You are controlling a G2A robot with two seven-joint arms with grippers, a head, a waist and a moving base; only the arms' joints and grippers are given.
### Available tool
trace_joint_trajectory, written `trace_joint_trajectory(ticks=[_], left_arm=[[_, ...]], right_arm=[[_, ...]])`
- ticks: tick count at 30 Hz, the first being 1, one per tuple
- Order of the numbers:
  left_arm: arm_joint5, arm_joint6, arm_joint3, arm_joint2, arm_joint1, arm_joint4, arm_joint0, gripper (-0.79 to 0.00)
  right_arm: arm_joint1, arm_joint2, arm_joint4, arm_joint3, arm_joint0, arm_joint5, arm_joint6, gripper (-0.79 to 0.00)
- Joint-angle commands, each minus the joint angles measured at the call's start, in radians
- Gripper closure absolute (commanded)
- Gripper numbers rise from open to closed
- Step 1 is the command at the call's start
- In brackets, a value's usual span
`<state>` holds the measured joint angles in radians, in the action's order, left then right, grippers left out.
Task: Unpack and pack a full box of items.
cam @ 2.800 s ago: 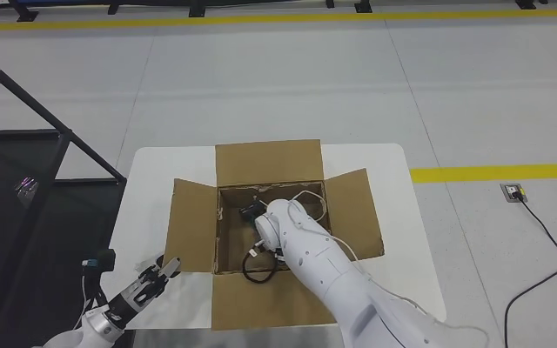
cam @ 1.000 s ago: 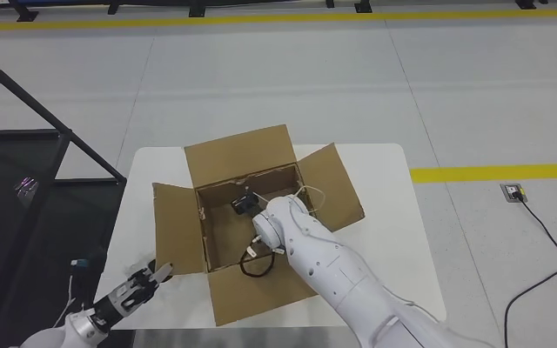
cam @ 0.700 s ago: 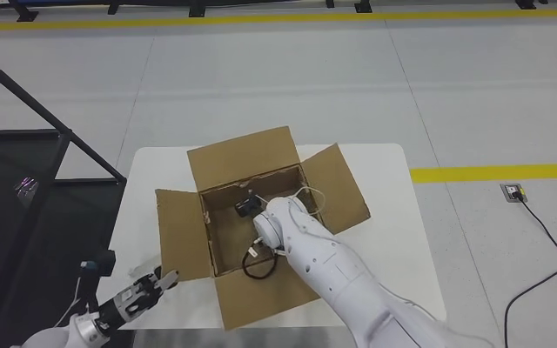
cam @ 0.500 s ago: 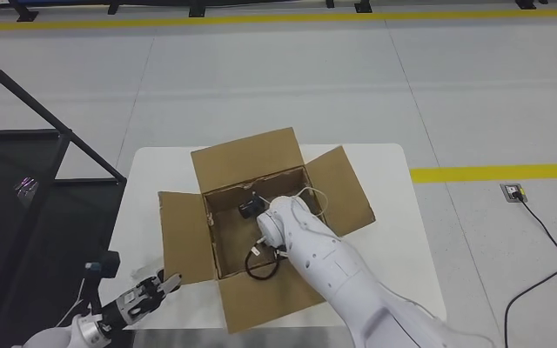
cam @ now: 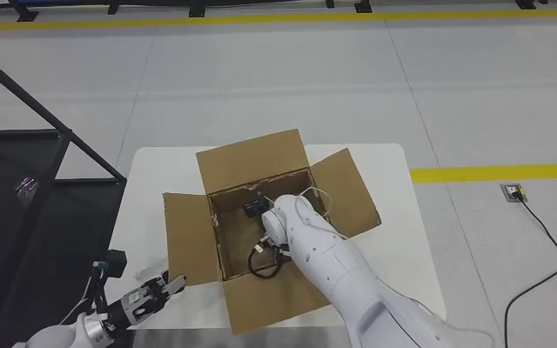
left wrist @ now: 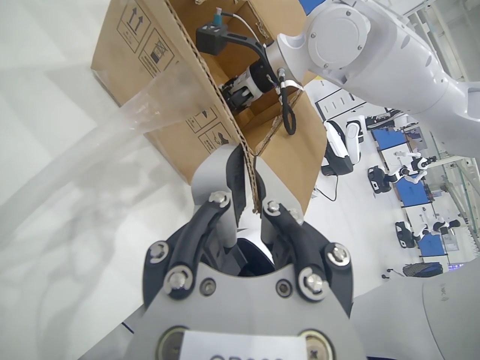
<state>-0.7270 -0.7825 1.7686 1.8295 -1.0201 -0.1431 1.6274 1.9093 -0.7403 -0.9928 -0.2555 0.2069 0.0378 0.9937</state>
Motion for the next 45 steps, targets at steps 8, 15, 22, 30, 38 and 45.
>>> trace_joint_trajectory(ticks=[8,15,22,30,38,45], left_arm=[[0.004,-0.002,0.007,-0.016,0.008,-0.008,-0.003,0.000],[0.014,0.004,0.011,-0.031,0.014,-0.012,-0.009,0.000],[0.009,0.005,0.015,-0.039,0.020,-0.015,-0.010,0.000],[0.010,0.017,0.017,-0.044,0.026,-0.017,-0.008,0.000],[0.006,0.029,0.020,-0.039,0.032,-0.015,0.000,0.000],[0.007,0.040,0.021,-0.036,0.037,-0.017,0.007,0.000]], right_arm=[[0.008,-0.006,0.011,0.033,-0.010,0.019,-0.018,-0.262],[0.011,-0.012,0.020,0.054,-0.015,0.024,-0.012,-0.252],[0.010,-0.021,0.034,0.072,-0.013,0.021,-0.002,-0.209],[0.009,-0.029,0.045,0.080,-0.014,0.011,0.029,-0.145],[0.009,-0.031,0.046,0.080,-0.013,0.000,0.045,-0.194],[0.010,-0.032,0.043,0.069,-0.014,-0.018,0.028,-0.215]])
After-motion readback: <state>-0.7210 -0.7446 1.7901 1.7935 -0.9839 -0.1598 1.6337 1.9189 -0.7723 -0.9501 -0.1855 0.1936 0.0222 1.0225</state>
